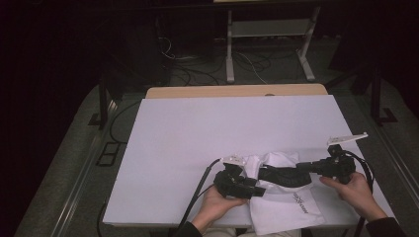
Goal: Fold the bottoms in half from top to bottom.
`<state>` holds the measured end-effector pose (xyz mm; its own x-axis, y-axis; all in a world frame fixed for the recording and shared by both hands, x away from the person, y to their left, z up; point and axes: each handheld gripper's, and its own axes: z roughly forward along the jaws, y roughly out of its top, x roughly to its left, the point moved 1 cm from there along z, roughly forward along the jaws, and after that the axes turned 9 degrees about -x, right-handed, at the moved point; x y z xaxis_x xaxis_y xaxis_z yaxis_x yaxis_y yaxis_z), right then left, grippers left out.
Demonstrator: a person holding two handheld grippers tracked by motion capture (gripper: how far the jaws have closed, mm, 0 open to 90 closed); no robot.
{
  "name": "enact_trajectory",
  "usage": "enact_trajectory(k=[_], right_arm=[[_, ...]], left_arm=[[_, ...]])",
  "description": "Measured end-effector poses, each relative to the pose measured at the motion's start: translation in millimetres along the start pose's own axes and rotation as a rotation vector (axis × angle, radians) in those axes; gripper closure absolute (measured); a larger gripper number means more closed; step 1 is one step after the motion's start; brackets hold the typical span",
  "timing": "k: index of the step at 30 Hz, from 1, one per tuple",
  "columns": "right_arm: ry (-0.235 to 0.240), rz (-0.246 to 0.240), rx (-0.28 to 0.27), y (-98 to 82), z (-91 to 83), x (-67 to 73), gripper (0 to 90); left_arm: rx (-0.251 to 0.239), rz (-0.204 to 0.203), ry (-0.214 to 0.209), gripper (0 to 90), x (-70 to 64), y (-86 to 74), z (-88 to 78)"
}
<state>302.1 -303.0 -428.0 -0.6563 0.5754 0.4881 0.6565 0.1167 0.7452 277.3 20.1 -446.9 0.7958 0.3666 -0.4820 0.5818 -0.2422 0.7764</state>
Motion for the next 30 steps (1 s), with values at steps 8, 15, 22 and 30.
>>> enact_trajectory(k=[8, 15, 22, 30], right_arm=[[0.019, -0.007, 0.007, -3.9, -1.8, 3.9, 85.6], [0.055, -0.02, 0.056, -9.3, -0.9, 10.5, 85.2], [0.089, -0.043, 0.114, -16.9, -2.3, 16.5, 84.7], [0.105, -0.059, 0.168, -23.9, -4.6, 21.6, 83.9]], left_arm=[[-0.015, -0.003, -0.001, 38.2, 3.0, 1.7, -4.3], [-0.035, 0.004, 0.004, 35.1, 4.4, 3.7, -7.5], [-0.058, 0.013, 0.011, 31.7, 7.3, 9.0, -12.3], [-0.083, 0.042, 0.014, 22.9, 9.2, 13.3, -15.0]])
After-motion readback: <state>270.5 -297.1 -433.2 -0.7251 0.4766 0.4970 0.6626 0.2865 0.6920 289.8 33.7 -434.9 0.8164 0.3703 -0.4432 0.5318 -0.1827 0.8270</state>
